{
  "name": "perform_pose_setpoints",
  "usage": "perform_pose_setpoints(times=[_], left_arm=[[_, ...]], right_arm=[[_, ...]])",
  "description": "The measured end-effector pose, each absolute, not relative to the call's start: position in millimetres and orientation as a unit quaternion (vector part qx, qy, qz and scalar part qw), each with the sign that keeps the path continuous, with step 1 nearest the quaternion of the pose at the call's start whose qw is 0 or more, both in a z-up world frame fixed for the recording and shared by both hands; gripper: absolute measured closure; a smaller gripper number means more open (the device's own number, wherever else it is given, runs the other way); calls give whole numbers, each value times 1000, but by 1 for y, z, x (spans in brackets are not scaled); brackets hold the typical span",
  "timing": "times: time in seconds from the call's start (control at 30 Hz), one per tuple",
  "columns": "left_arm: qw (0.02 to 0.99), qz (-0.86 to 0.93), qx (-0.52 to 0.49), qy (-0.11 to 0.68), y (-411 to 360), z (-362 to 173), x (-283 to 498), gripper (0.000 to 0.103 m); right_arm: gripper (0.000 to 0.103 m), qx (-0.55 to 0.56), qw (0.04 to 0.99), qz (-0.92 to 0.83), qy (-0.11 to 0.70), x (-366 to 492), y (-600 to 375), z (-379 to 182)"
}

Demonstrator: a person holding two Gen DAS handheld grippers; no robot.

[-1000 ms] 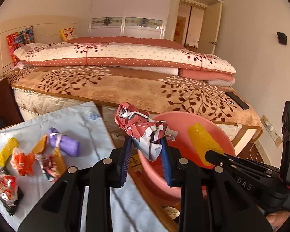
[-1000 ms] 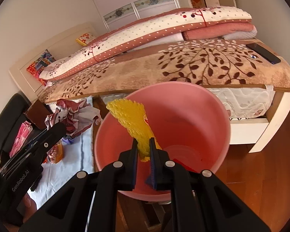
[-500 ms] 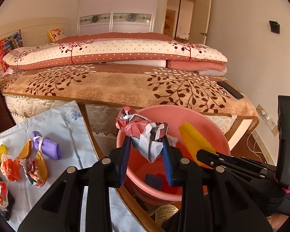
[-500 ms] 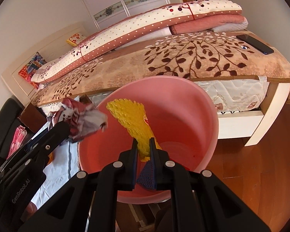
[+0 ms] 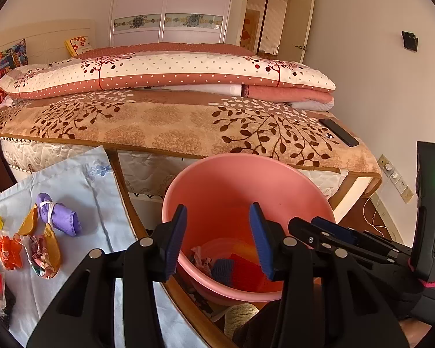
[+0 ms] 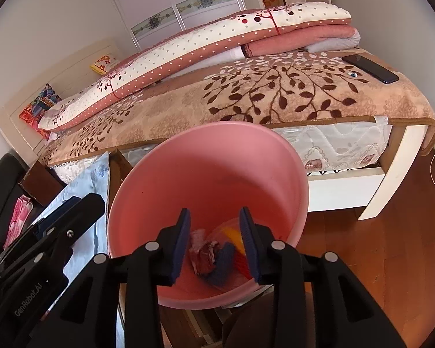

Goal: Collect trash
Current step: 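Move both tools back over the remaining trash on the tablecloth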

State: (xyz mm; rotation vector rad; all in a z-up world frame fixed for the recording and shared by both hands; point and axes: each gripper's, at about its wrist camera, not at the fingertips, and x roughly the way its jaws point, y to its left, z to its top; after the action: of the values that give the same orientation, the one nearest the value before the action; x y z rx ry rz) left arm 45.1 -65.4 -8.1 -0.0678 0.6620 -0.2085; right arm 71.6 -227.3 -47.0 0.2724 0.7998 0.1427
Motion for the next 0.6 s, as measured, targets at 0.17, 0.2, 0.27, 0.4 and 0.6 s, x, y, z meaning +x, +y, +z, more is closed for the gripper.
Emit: perform_pose_setpoints(times=[0.17, 0.2, 0.27, 0.4, 0.6], left_arm=[[942, -94, -34, 320, -60, -6, 42, 58], [942, -93, -35, 320, -58, -6, 41, 58], [943, -85, -37, 319, -51, -5, 39, 58], [946, -67, -44, 313, -34, -1, 33, 58], [956, -31, -30, 290, -9, 8, 20, 58]], right_arm=[[68, 136, 911, 77, 382, 70, -224, -42], [68, 135, 911, 81, 381, 69, -222, -41], [68, 133, 911, 90, 379, 69, -217, -39], [68, 126, 913, 111, 371, 67, -200, -34], [68, 113, 914, 143, 362, 62, -172, -27]])
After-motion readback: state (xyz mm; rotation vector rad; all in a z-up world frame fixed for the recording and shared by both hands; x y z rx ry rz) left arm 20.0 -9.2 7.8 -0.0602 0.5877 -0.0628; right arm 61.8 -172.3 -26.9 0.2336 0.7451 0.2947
